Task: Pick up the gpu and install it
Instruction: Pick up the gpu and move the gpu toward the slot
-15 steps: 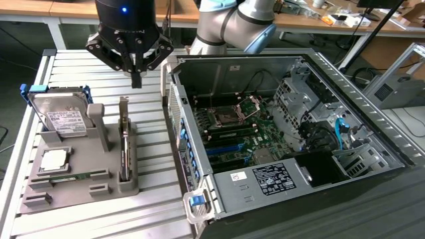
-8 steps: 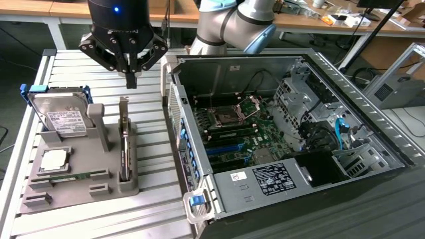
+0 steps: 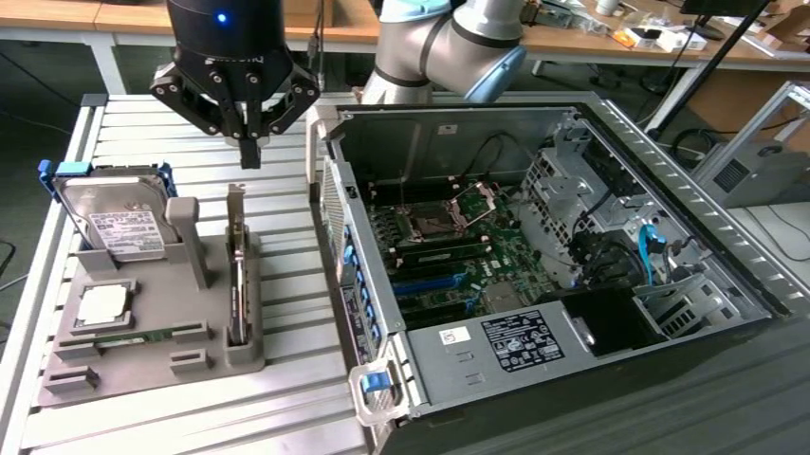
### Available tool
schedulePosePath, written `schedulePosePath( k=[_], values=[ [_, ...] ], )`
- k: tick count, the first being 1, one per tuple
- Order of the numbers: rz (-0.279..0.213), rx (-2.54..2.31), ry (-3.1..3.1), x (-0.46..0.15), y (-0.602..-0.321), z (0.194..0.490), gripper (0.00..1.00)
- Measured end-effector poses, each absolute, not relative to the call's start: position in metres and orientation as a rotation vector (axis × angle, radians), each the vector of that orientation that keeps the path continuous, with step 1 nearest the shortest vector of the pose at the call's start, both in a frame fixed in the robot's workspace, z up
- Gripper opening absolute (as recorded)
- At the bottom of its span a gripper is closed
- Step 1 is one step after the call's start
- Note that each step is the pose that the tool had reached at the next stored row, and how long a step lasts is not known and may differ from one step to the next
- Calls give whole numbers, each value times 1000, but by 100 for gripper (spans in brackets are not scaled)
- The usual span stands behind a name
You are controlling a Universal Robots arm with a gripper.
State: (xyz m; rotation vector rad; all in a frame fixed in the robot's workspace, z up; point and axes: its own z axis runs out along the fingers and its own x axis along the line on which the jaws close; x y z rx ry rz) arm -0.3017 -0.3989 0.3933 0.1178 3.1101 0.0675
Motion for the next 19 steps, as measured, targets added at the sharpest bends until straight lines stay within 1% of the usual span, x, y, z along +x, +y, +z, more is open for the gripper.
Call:
schedulePosePath(
  k=[4, 7, 8, 10, 19],
  values=[
    [67, 118, 3110, -302, -399, 393, 11],
    [67, 118, 3110, -302, -399, 393, 29],
    [68, 118, 3110, -302, -399, 393, 29],
    [68, 118, 3110, -302, -399, 393, 42],
    [68, 118, 3110, -302, -399, 393, 42]
  ],
)
